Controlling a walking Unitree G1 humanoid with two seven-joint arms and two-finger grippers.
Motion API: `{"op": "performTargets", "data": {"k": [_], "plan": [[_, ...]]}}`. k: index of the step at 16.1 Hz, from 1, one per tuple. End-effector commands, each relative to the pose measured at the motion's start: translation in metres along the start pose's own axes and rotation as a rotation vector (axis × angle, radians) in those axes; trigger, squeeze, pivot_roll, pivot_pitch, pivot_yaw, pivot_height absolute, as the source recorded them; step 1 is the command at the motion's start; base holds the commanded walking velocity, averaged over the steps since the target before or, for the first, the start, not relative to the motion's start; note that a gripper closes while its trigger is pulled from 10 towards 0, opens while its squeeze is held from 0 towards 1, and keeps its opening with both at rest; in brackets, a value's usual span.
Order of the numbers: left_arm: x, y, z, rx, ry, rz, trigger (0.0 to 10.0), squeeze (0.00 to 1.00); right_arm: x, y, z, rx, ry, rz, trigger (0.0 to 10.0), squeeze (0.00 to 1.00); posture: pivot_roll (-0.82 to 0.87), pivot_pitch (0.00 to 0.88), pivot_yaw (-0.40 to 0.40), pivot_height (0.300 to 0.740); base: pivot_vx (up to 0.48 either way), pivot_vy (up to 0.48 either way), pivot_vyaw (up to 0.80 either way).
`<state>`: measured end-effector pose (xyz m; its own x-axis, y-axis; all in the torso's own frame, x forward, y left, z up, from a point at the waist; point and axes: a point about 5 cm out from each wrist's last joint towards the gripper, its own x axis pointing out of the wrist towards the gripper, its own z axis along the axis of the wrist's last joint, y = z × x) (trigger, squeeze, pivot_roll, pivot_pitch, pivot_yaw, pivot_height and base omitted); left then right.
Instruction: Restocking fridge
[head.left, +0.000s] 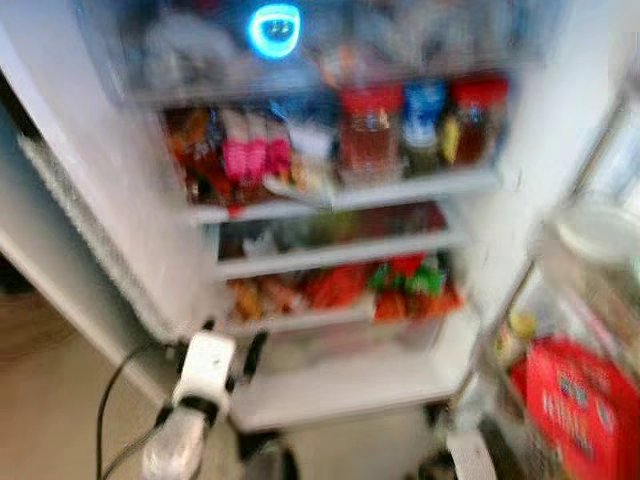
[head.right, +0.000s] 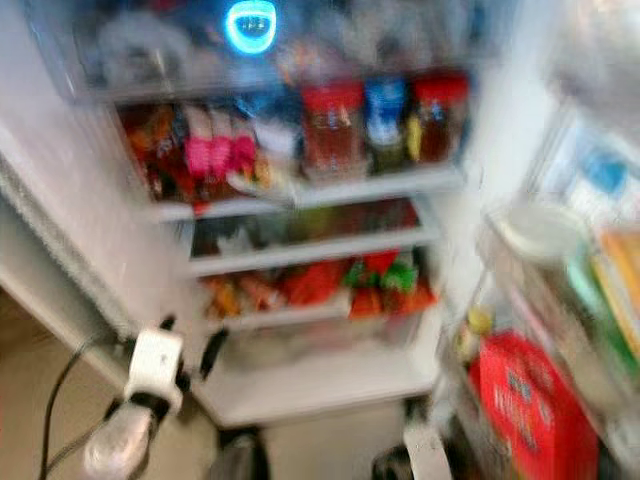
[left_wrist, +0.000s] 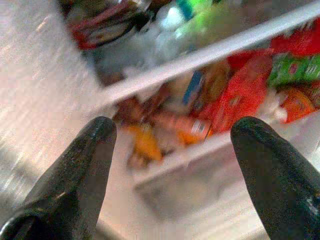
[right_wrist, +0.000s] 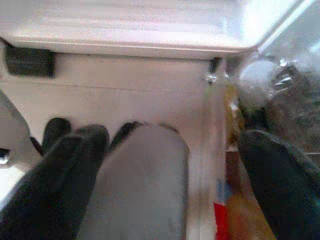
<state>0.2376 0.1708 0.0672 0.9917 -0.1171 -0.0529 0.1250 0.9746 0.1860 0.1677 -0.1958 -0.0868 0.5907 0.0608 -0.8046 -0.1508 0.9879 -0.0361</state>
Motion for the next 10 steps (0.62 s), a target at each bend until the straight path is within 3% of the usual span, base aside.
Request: {"op": "performTargets", "data": {"k": [1, 5, 8, 10], "plan": [[-0.004, 0.024, -0.01, -0.038, 0.055, 0.125, 10.0, 0.0, -0.003, 0.008, -0.017, 0.01, 0.068, 0.027, 10.0, 0.0, 0.0, 0.0, 0.042, 0.642, 0.0, 0.0, 0.0], [-0.033, 0.078, -0.064, -0.181, 0.287, 0.438, 10.0, 0.0, -0.002, 0.006, -0.015, 0.009, 0.067, 0.025, 10.0, 0.0, 0.02, 0.0, 0.02, 0.642, 0.0, 0.0, 0.0], [-0.054, 0.084, -0.109, -0.262, 0.507, 0.511, 10.0, 0.0, -0.002, 0.005, -0.014, 0.009, 0.065, 0.024, 10.0, 0.0, 0.02, 0.0, 0.01, 0.642, 0.0, 0.0, 0.0], [-0.063, 0.07, -0.132, -0.29, 0.653, 0.442, 10.0, 0.0, -0.002, 0.005, -0.013, 0.005, 0.065, 0.027, 10.0, 0.0, 0.02, 0.0, 0.001, 0.642, 0.0, 0.0, 0.0]]}}
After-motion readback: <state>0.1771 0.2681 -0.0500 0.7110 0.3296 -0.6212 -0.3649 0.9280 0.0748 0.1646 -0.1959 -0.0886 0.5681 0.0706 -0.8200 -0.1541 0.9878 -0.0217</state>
